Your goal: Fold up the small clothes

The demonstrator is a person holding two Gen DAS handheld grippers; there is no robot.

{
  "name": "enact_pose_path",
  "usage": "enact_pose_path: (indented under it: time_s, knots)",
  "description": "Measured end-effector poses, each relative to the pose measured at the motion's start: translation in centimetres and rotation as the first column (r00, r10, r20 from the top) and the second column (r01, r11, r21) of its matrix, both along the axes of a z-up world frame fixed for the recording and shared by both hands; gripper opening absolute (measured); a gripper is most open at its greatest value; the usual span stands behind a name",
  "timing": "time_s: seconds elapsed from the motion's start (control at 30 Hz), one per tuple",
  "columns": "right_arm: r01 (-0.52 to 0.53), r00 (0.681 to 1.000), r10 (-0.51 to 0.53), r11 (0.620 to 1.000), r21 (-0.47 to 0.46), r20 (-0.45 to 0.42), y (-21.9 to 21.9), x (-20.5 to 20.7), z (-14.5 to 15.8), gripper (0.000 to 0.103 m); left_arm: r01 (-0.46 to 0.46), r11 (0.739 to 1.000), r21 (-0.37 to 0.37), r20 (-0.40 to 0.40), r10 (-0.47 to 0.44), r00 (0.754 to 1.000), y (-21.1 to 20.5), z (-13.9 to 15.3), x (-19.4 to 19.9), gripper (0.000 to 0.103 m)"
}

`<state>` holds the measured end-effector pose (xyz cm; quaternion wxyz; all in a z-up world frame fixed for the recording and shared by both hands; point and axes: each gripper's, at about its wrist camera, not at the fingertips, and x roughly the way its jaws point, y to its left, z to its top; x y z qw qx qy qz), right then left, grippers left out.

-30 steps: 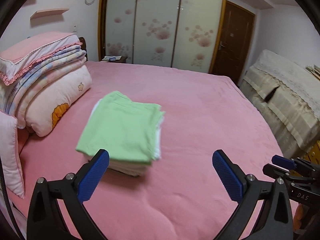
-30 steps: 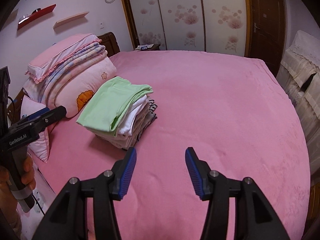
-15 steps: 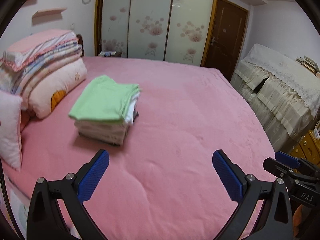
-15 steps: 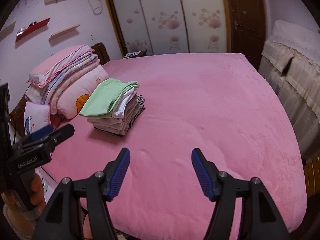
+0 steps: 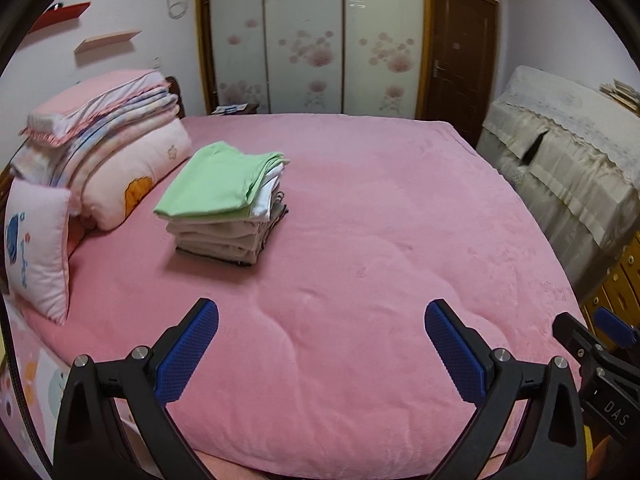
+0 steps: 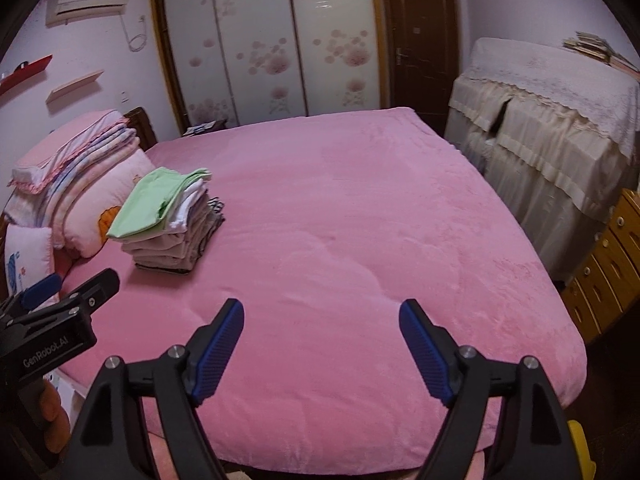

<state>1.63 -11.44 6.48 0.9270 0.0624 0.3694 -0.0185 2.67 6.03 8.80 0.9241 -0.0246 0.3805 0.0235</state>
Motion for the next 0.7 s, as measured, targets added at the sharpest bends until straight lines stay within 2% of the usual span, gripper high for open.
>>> enact_pose_path:
  time_s: [0.23,0.53,0.7]
  knots:
    - [-0.026,1.0,0.026,0.999,-0.018,-0.015,0.3,-0.1,-1.0,0.081,-0.018,0.999,-0.035,-0.048,0.017,0.999,-0.2,-1.4,-0.6,0.103]
    - [-0.071,0.997,0.071,0.997,-0.027,-0.03,1.2,-0.7,-2.1,0.081,-0.027,0.999,0.017,-0.041,0.028,0.999,-1.3,-2.0,-2.1,0.103]
    - [-0.075,0.997,0.074,0.997,-0.016,-0.03,0.8,-1.0,-2.2,0.081,-0.011,1.0,0.014,-0.057,0.011,0.998,-1.7,-2.5,-2.6,0.103]
